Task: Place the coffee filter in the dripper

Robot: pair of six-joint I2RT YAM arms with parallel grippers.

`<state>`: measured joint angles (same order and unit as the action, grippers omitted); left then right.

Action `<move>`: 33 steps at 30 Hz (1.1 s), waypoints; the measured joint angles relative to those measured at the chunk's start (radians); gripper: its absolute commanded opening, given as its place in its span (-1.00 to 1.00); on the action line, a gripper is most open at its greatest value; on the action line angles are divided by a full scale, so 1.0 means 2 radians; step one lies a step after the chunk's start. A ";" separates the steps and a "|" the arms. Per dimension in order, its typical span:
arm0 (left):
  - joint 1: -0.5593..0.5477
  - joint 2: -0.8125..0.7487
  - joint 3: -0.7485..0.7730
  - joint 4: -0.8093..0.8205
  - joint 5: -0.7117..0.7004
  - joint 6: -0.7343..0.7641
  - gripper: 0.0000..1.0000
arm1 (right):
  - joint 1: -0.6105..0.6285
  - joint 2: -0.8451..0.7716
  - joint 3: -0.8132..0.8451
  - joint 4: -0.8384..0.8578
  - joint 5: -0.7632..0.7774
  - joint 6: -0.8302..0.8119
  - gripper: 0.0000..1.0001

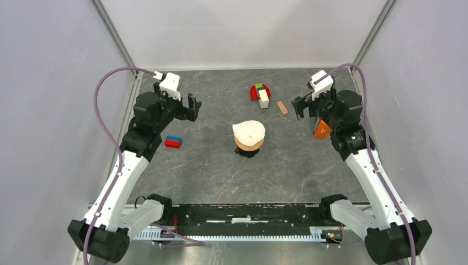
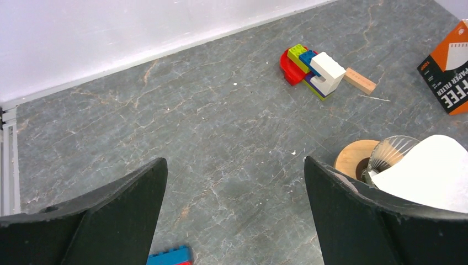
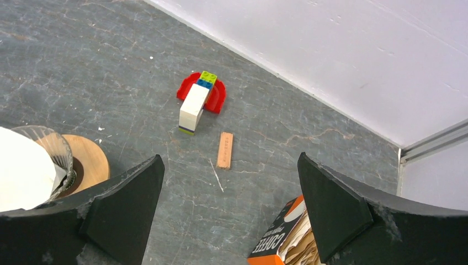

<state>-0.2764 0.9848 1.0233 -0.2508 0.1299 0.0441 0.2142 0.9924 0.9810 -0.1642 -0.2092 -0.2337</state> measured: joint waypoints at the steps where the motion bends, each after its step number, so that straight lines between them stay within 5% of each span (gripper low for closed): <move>1: 0.000 -0.006 -0.002 0.000 0.000 0.000 0.99 | 0.000 -0.002 -0.005 0.003 -0.002 0.000 0.96; 33: 0.000 0.032 -0.038 0.051 0.009 0.000 0.99 | 0.000 0.019 -0.034 0.022 -0.042 -0.024 0.96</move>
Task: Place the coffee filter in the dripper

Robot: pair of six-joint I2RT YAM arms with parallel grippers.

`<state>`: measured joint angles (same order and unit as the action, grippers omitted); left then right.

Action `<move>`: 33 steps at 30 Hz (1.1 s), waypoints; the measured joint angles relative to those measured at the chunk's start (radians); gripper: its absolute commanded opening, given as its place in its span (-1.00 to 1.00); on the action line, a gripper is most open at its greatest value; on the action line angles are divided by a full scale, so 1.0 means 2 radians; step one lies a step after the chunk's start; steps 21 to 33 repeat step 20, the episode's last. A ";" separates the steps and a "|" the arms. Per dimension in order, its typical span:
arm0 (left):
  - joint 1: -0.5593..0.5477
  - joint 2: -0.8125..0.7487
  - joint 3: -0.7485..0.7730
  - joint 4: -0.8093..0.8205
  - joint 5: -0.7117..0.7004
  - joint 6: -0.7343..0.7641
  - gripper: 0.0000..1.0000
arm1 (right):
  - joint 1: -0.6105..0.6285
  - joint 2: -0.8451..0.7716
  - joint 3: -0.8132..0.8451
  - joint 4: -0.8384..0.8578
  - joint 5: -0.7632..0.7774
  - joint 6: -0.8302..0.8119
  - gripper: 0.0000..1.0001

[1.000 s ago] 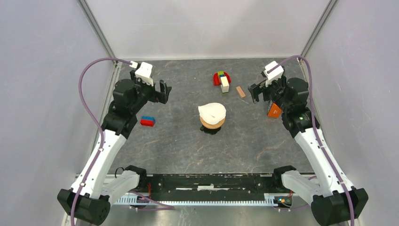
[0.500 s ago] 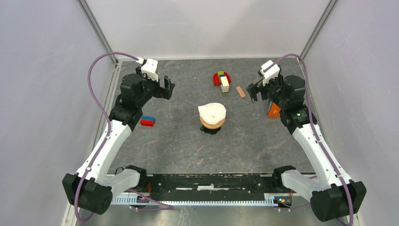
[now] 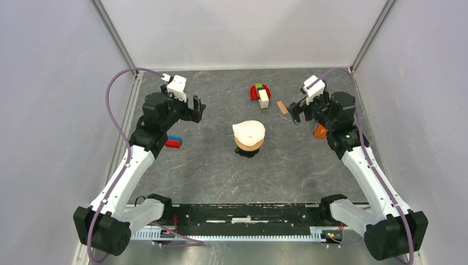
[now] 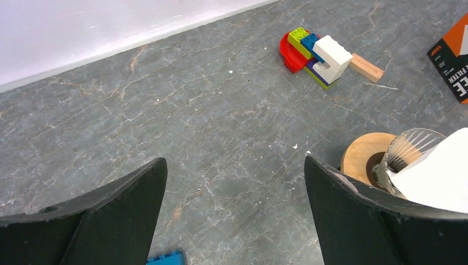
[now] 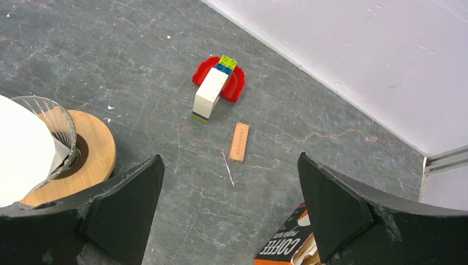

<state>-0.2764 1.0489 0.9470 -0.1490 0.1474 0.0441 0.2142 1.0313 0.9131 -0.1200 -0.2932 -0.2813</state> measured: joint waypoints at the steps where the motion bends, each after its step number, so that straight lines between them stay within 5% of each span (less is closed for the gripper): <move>1: 0.000 -0.004 -0.002 0.000 -0.001 0.000 0.99 | 0.000 -0.002 -0.003 0.000 0.000 0.000 0.96; 33: 0.003 -0.032 -0.006 0.001 0.009 -0.001 0.99 | 0.000 -0.027 -0.012 0.000 -0.009 -0.002 0.96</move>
